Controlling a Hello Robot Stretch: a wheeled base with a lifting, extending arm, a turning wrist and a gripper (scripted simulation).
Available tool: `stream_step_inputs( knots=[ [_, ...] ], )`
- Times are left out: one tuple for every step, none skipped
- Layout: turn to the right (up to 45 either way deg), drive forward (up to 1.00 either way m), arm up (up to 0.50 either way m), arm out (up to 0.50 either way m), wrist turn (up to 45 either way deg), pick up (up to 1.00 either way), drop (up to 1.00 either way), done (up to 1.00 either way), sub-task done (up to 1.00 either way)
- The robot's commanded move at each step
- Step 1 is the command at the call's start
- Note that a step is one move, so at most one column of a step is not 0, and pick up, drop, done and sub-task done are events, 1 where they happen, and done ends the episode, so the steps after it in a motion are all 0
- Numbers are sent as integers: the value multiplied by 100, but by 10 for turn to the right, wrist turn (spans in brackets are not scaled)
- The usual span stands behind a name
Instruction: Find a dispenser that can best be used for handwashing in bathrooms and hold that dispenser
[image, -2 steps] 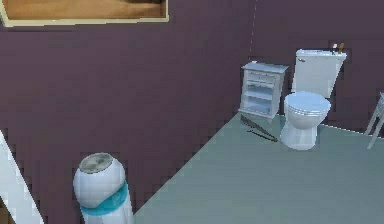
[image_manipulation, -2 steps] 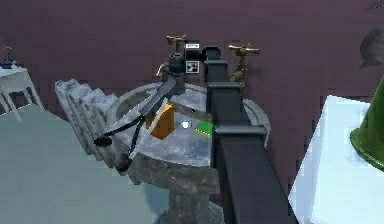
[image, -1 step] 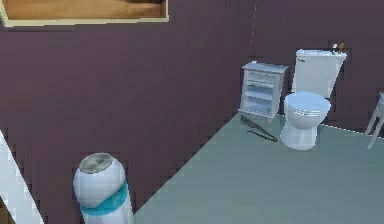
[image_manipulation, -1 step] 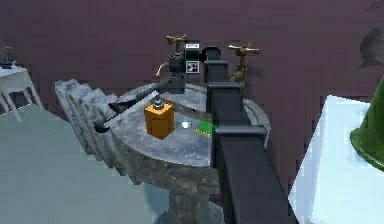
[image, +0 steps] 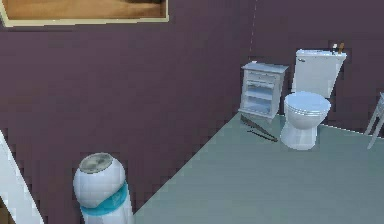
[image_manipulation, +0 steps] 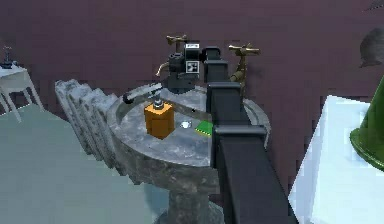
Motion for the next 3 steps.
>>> stream_step_inputs(
  knots=[
    [0, 0, 0, 0, 180, 0, 0, 0, 0],
    [0, 0, 0, 0, 0, 100, 0, 0, 0],
    [0, 0, 0, 0, 0, 0, 0, 100, 0]
  ],
)
